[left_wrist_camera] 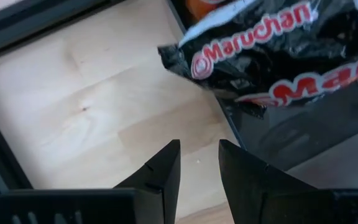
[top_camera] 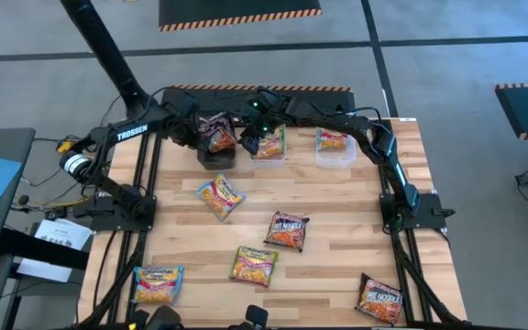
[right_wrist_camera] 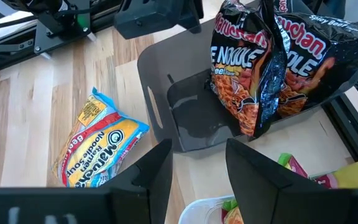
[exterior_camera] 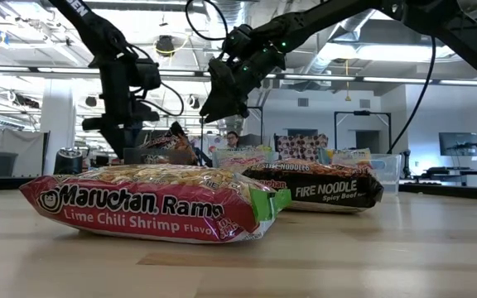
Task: Sort Maruchan noodles
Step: Adjust the black noodle pack in the black bin
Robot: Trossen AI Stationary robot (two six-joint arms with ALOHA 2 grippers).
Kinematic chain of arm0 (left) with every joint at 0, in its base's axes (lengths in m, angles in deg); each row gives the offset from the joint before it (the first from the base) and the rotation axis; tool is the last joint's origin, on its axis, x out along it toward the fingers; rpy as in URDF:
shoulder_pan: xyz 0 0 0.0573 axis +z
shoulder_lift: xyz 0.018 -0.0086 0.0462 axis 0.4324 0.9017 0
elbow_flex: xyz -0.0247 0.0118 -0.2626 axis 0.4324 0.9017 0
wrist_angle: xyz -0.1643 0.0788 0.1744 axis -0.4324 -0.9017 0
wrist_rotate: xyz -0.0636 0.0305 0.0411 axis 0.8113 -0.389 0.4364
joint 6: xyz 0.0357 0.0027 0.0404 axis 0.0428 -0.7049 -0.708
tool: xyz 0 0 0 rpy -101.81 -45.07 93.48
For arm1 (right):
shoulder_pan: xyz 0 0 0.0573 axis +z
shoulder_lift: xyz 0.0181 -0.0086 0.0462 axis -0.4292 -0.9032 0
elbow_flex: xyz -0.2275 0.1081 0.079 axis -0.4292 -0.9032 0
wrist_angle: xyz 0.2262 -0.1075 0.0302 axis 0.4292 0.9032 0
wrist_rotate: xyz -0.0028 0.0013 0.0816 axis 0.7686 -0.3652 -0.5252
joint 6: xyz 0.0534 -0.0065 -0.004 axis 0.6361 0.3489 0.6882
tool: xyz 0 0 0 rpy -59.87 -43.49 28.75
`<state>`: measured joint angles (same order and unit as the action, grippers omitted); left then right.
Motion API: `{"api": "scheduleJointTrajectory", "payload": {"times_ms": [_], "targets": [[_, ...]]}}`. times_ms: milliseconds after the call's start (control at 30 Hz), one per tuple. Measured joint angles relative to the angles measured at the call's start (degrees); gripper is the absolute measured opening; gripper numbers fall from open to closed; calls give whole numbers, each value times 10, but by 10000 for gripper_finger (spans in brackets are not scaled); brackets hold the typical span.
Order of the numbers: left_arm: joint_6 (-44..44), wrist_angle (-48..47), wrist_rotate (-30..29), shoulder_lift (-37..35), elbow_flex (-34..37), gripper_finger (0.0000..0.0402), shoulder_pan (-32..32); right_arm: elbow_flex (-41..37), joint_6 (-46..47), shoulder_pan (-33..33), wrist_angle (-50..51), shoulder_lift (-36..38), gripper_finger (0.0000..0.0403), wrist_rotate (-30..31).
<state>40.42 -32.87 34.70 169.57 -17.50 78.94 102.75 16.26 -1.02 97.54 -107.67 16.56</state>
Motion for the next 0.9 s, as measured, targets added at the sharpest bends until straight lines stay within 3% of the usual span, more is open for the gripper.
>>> {"api": "scheduleJointTrajectory", "payload": {"times_ms": [267,667,900], "targets": [[-10,-11,-10,-7,-5,96,3,0,-12,0,-13,0,176,0],[-33,-147,-45,-58,-145,96,3,0,-36,-8,-140,1,176,0],[-33,-171,11,-109,-229,96,0,0,-45,-26,-225,1,176,0]]}}
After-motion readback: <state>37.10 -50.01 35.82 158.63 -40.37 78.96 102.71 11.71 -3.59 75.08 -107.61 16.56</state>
